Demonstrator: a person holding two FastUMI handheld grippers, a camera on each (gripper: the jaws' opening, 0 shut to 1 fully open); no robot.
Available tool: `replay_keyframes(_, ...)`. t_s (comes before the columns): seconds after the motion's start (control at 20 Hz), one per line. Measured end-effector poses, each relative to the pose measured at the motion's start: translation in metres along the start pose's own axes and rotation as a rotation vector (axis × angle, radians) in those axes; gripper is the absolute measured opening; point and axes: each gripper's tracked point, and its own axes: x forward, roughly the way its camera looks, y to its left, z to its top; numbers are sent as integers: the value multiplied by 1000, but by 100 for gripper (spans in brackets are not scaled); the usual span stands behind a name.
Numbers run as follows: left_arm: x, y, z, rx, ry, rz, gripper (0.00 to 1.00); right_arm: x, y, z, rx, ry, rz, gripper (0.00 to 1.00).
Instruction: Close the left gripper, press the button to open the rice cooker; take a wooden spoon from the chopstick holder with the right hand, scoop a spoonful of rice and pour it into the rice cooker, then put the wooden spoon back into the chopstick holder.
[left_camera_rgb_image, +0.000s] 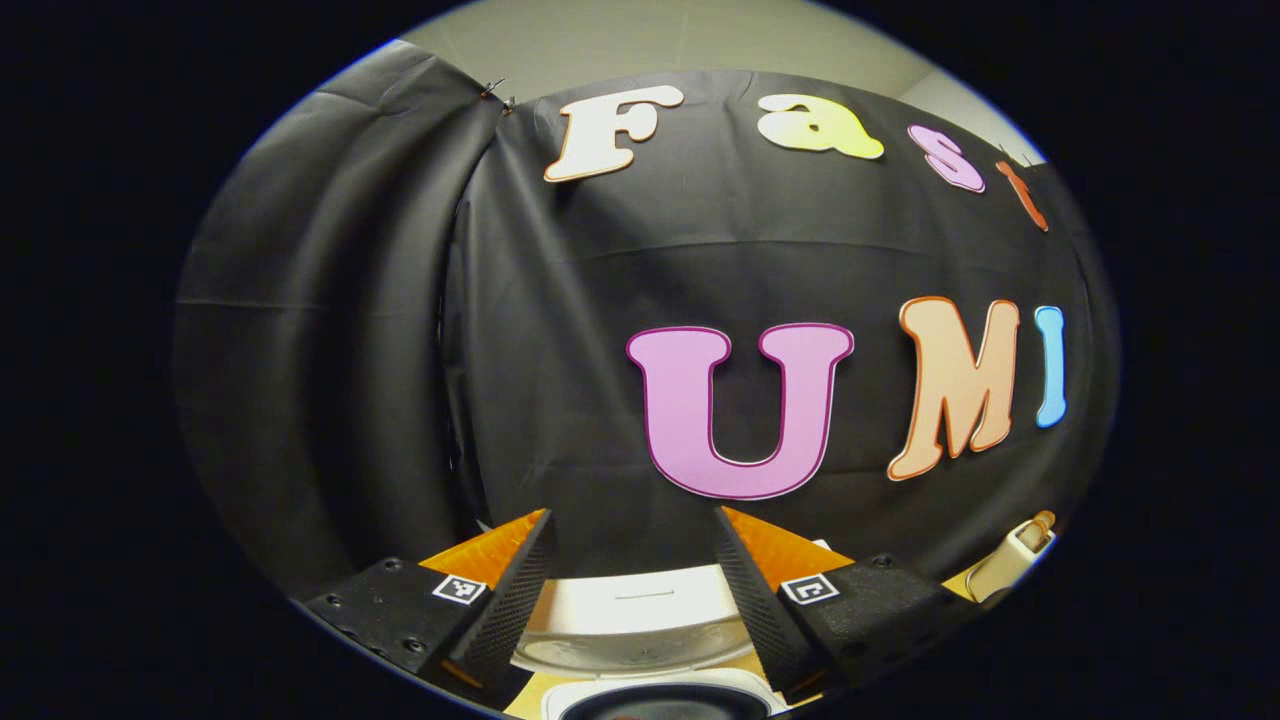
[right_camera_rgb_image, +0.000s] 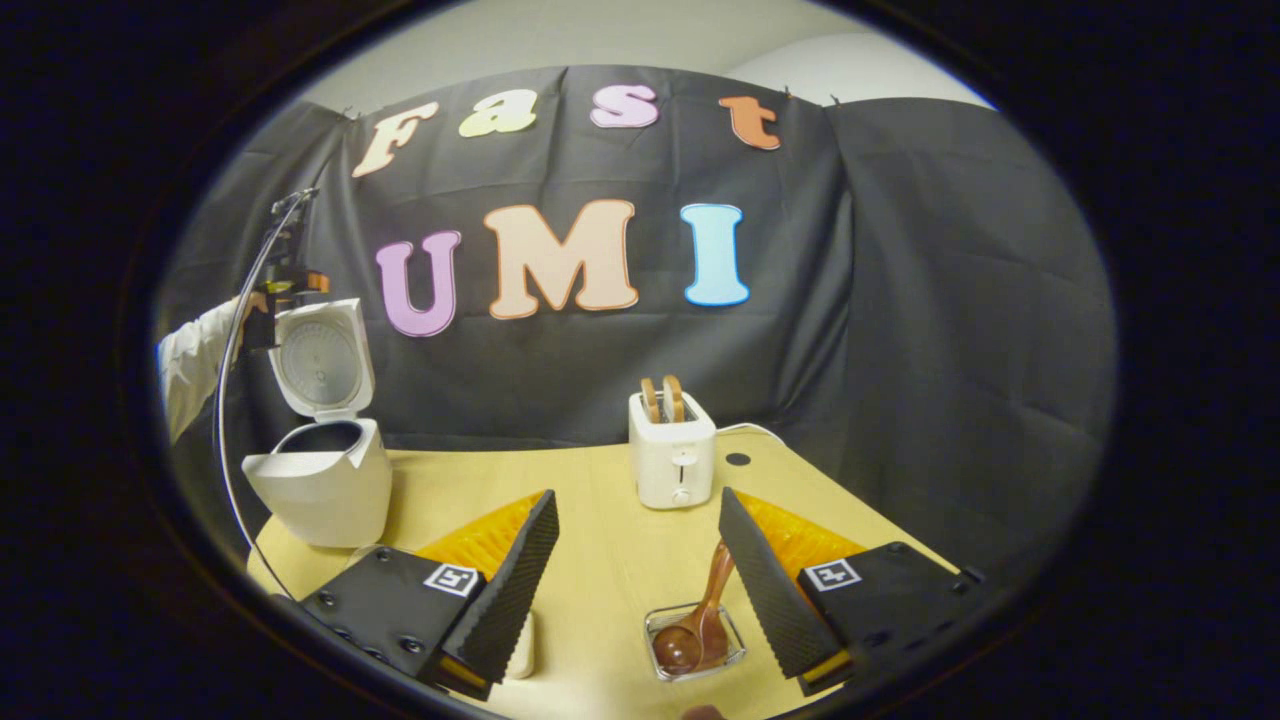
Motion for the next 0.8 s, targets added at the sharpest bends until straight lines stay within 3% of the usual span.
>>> replay_keyframes(0.1,9,-2,-13,4,41,2,90,-1,3,2,-6,-3,2,100)
replay_keyframes(0.2,9,-2,-20,-11,60,9,87,-1,7,5,-4,-11,13,100)
replay_keyframes(0.25,8,-3,-20,-26,58,7,92,-1,9,8,-3,-16,18,100)
replay_keyframes(0.35,0,-5,-26,-37,87,9,87,0,16,11,2,-25,38,100)
replay_keyframes(0.4,-6,-8,-27,-44,91,7,93,1,20,14,5,-29,52,100)
replay_keyframes(0.8,-90,-24,-59,-61,124,14,93,11,44,29,39,-56,183,99)
